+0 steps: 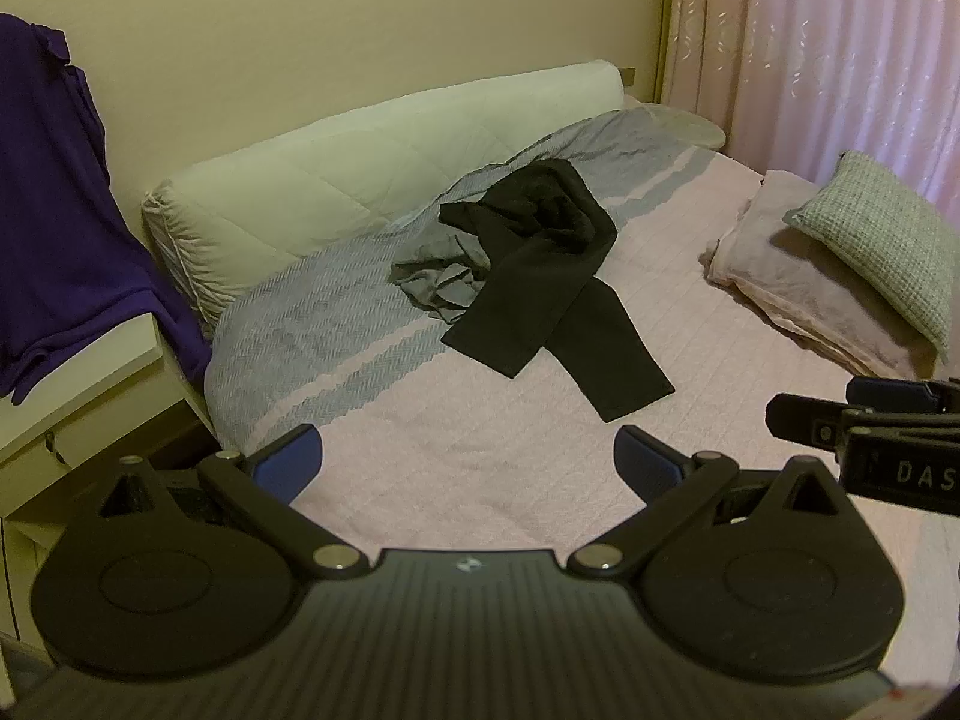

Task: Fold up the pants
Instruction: 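Move both tools toward the black trousers lying on the bed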

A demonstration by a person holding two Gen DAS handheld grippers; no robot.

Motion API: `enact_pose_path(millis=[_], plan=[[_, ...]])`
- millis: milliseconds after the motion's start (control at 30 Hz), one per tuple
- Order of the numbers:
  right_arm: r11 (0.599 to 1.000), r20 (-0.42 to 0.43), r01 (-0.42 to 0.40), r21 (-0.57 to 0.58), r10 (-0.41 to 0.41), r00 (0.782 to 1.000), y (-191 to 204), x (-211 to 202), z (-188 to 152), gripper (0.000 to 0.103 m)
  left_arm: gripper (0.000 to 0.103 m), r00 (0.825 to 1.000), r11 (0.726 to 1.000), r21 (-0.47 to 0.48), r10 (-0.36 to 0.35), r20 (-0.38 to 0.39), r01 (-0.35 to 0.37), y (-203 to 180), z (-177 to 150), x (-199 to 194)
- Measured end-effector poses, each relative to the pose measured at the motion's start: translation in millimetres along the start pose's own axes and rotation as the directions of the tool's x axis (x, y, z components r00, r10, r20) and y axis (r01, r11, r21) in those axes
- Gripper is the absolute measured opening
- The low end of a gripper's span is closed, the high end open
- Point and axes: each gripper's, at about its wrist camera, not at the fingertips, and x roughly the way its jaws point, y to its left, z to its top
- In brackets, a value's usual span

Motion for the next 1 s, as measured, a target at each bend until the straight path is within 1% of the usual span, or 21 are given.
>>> enact_pose_path(millis=[367, 500, 1000], plan=[[1.000, -0.017, -0.012, 0.002, 0.012, 1.000, -10, 10, 7, 0.069, 0.102, 1.000, 1.000, 0.001, 0.012, -0.022, -0.012, -8, 3, 12], [1.000, -0.016, -0.010, 0.008, 0.011, 1.000, -14, 12, 8, 0.069, 0.102, 1.000, 1.000, 0.007, 0.013, -0.019, -0.013, -9, 4, 14], [0.999, -0.022, 0.011, 0.032, -0.010, 1.000, -23, 20, 10, 0.069, 0.102, 0.999, 0.999, 0.033, -0.009, -0.031, 0.010, -19, 12, 26]])
